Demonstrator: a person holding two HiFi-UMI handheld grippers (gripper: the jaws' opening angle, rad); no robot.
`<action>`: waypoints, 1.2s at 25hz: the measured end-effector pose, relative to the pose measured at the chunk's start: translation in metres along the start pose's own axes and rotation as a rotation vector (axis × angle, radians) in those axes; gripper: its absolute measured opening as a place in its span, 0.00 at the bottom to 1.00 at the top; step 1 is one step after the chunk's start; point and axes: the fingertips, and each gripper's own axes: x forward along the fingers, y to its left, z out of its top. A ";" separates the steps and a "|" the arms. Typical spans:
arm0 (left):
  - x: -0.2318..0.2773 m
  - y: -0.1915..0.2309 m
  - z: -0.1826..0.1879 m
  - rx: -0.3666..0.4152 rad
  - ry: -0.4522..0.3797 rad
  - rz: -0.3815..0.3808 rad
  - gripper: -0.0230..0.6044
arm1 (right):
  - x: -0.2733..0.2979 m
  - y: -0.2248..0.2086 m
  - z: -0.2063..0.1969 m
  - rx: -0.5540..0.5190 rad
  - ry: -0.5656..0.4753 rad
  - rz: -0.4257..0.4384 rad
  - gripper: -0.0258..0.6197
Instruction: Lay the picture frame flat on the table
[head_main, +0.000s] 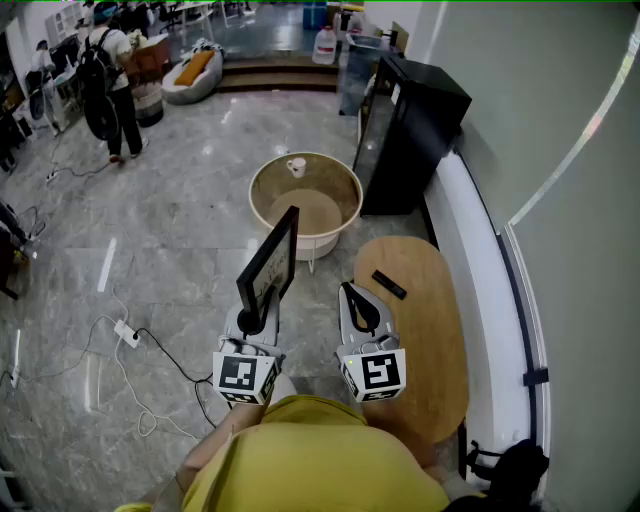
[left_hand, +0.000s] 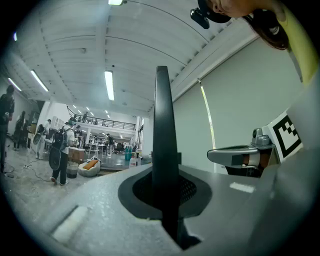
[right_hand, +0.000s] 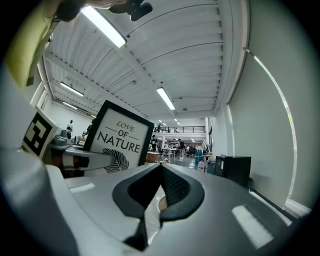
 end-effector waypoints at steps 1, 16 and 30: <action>0.002 0.001 0.000 -0.004 0.006 0.002 0.05 | 0.002 -0.001 -0.001 0.005 -0.007 -0.004 0.04; 0.121 0.058 -0.015 -0.013 0.015 -0.030 0.05 | 0.119 -0.058 -0.029 0.029 0.015 -0.035 0.04; 0.280 0.158 -0.016 -0.028 0.008 -0.079 0.05 | 0.277 -0.135 -0.039 0.041 0.041 -0.115 0.04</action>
